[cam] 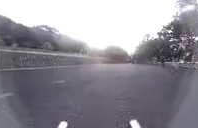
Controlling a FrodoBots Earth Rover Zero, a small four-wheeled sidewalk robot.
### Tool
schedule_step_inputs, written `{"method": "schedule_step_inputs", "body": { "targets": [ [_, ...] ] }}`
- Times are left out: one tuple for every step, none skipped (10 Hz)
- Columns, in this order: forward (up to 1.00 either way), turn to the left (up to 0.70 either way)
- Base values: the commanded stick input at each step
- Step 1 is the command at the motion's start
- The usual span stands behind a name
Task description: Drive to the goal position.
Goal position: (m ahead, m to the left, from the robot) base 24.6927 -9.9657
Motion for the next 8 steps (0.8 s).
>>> {"method": "schedule_step_inputs", "body": {
  "targets": [
    [0.7, -0.35],
    [0.7, -0.35],
    [0.7, -0.35],
    [0.7, -0.35],
    [0.7, -0.35],
    [0.7, -0.35],
    [0.7, -0.35],
    [0.7, -0.35]
  ]
}}
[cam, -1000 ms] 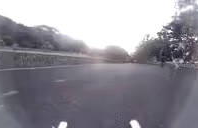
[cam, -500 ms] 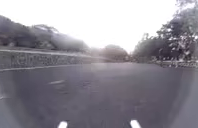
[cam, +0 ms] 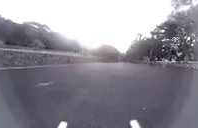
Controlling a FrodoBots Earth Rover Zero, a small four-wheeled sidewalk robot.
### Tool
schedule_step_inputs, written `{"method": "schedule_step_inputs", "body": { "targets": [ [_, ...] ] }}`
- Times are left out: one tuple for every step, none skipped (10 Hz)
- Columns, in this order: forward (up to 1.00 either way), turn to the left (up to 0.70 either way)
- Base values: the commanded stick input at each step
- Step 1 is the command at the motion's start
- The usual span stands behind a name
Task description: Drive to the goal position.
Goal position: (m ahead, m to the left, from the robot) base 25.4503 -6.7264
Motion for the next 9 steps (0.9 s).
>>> {"method": "schedule_step_inputs", "body": {
  "targets": [
    [0.7, -0.35],
    [0.7, -0.35],
    [0.7, -0.35],
    [0.7, -0.35],
    [0.7, -0.35],
    [0.7, -0.35],
    [0.7, -0.35],
    [0.7, -0.35],
    [0.7, -0.35]
  ]
}}
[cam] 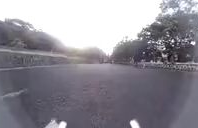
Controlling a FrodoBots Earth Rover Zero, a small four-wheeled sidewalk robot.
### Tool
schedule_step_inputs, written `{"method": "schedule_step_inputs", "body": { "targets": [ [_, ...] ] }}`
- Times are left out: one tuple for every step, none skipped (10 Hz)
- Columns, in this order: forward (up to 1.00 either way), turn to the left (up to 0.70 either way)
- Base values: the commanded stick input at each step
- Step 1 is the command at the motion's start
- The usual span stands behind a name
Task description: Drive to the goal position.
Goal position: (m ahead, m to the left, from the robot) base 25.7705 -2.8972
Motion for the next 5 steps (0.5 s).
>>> {"method": "schedule_step_inputs", "body": {
  "targets": [
    [0.7, -0.35],
    [0.7, -0.1],
    [0.7, 0.0],
    [0.7, 0.0],
    [0.7, 0.0]
  ]
}}
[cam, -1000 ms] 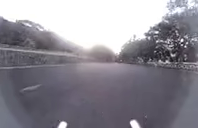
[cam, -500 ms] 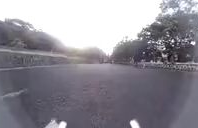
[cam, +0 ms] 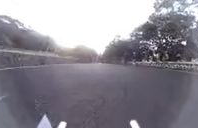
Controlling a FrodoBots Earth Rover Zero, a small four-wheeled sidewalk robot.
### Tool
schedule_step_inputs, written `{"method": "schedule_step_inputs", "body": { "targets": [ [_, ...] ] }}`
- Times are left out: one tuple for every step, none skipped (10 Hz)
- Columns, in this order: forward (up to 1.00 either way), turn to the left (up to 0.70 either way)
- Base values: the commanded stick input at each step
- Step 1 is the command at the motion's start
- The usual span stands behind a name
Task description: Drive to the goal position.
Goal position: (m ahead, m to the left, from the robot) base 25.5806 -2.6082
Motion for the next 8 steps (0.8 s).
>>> {"method": "schedule_step_inputs", "body": {
  "targets": [
    [0.7, 0.0],
    [0.7, 0.0],
    [0.7, 0.0],
    [0.7, 0.0],
    [0.7, 0.0],
    [0.7, 0.0],
    [0.7, 0.0],
    [0.7, 0.0]
  ]
}}
